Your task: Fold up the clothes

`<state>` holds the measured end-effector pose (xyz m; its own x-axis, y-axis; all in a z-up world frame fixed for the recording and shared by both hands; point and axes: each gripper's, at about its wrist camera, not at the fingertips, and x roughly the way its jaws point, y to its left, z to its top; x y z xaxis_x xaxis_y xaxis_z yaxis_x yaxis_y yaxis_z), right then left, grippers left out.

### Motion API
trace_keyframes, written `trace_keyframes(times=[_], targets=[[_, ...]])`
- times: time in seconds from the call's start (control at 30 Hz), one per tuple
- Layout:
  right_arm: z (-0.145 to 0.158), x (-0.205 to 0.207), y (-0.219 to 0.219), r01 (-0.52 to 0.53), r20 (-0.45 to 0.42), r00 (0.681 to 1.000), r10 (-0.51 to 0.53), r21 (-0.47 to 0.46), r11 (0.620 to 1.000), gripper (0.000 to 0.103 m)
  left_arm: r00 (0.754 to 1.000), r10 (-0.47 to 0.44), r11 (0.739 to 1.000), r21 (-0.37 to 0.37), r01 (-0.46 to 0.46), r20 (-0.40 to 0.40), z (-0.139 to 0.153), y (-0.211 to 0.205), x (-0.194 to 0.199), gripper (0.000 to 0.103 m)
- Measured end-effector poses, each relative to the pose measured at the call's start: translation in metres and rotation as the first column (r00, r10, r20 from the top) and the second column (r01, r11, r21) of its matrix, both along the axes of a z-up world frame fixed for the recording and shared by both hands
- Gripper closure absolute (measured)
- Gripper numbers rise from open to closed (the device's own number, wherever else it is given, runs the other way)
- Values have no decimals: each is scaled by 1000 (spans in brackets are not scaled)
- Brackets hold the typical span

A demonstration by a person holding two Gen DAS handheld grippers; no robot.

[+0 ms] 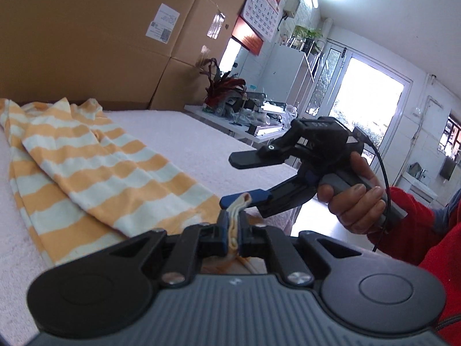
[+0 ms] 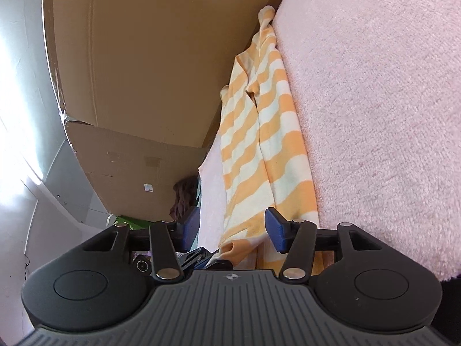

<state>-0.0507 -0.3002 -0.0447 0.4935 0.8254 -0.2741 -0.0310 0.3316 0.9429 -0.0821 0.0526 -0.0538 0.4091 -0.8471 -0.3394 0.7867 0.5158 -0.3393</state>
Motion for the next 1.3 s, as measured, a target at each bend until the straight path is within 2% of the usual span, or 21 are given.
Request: trace_keyframes(times=[0.2,0.43,0.57,0.6,0.8,1.0,1.3], targets=[[0,-5,5,-13,-15,1000,12,-28,1000,49,1000,12,1000,-16,-12,21,1,4,-4,101],[-1,-3,15,-40,-55,998,37,-53,998,57,1000,12,1000,-26,-11,20,-2,2,-8,100],[-2,-4,18,-47,-29,999,44,-85,995,90,1000,11,999,-32,-10,16,-3,2,-10,99],[0,-6,17,-42,-9,999,41,-79,996,92,1000,12,999,-37,-11,17,-2,3,-10,99],[15,-16,9,-16,128,991,27,-82,996,95,999,-5,997,-77,7,36,6,-3,-10,99],[26,-32,-3,8,218,976,16,-112,994,95,998,-56,995,-84,59,41,9,-13,-16,98],[8,-46,-5,12,197,980,24,-181,983,95,995,-96,995,5,96,5,-3,-23,-23,98]])
